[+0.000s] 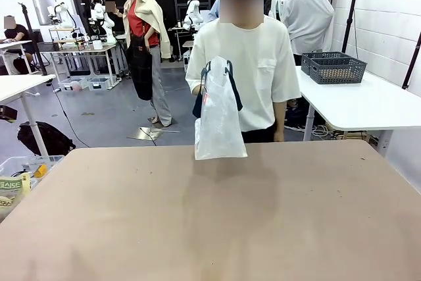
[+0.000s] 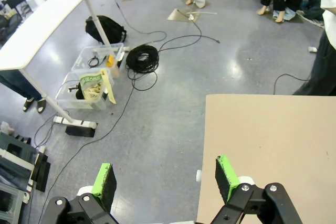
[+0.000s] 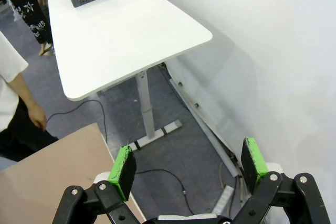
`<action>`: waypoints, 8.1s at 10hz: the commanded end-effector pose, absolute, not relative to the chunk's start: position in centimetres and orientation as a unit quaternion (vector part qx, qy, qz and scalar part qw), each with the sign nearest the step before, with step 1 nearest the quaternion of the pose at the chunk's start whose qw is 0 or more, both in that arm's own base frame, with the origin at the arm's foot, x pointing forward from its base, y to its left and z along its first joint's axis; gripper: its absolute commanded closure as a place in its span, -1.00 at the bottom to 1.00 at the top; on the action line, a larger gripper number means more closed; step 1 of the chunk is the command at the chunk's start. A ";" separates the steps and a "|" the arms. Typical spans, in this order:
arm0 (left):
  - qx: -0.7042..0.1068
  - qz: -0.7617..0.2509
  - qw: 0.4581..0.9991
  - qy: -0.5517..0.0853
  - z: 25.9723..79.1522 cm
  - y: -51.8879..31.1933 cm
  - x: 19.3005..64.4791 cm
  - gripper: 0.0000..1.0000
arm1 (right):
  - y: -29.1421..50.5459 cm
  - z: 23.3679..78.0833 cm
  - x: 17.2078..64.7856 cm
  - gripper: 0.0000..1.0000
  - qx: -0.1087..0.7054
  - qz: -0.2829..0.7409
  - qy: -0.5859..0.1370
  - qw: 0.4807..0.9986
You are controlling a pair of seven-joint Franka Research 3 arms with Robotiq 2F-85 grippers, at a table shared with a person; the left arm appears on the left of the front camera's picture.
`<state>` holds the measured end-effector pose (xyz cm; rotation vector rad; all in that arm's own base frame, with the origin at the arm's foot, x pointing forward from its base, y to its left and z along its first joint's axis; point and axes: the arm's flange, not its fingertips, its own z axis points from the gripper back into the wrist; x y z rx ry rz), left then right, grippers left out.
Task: Transfer purchased items from the store into the shopping bag.
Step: Open the Reusable shopping bag in the center of the table.
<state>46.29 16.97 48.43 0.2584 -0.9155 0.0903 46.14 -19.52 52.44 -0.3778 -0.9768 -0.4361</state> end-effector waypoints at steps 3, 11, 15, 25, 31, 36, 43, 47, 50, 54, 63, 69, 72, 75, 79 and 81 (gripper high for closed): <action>0.125 0.043 0.887 -0.442 48.6 16.8 46.4 -1.00 | -19.6 52.6 45.7 -1.00 -0.176 -0.199 -0.467 0.844; 0.125 0.043 0.887 -0.442 48.6 16.8 46.4 -1.00 | -19.6 52.6 45.7 -1.00 -0.176 -0.199 -0.467 0.844; 0.125 0.043 0.887 -0.442 48.6 16.8 46.4 -1.00 | -19.6 52.6 45.7 -1.00 -0.176 -0.199 -0.467 0.844; -0.101 -0.298 0.823 -0.473 57.7 -8.6 50.8 -1.00 | -3.4 64.5 38.9 -1.00 0.157 0.090 -0.385 0.905; -0.033 -0.380 0.831 -0.404 58.9 -22.3 52.9 -1.00 | 2.9 65.3 34.5 -1.00 0.151 0.217 -0.296 0.918; -0.039 -0.386 0.827 -0.406 57.5 -23.0 52.8 -1.00 | 3.4 65.5 34.1 -1.00 0.157 0.221 -0.292 0.917; -0.035 -0.409 0.838 -0.361 57.7 -30.3 54.5 -1.00 | 18.8 61.9 35.7 -1.00 0.201 0.196 -0.232 0.931; -0.026 -0.427 0.845 -0.321 56.6 -33.2 55.9 -1.00 | 25.4 60.0 34.5 -1.00 0.201 0.204 -0.223 0.932; -0.038 -0.443 0.846 -0.293 55.4 -34.5 55.7 -1.00 | 29.0 58.6 33.6 -1.00 0.192 0.214 -0.213 0.934; -0.042 -0.450 0.851 -0.266 53.9 -34.8 55.8 -1.00 | 31.3 56.4 33.5 -1.00 0.183 0.201 -0.204 0.941; -0.039 -0.462 0.857 -0.224 51.7 -34.2 54.8 -1.00 | 33.1 54.4 34.6 -1.00 0.157 0.176 -0.210 0.949; -0.042 -0.464 0.856 -0.222 51.5 -33.9 54.0 -1.00 | 34.1 55.3 34.8 -1.00 0.173 0.167 -0.206 0.949; -0.044 -0.466 0.856 -0.221 51.4 -33.8 53.8 -1.00 | 34.3 54.2 35.4 -1.00 0.154 0.161 -0.205 0.953; -0.036 -0.465 0.858 -0.215 51.0 -33.4 53.9 -1.00 | 33.6 53.8 35.7 -1.00 0.149 0.154 -0.201 0.956; -0.038 -0.467 0.858 -0.210 50.8 -33.1 53.7 -1.00 | 33.7 52.7 36.0 -1.00 0.135 0.153 -0.194 0.959; -0.041 -0.471 0.854 -0.217 51.1 -33.0 53.2 -1.00 | 34.0 52.4 36.0 -0.93 0.133 0.159 -0.198 0.958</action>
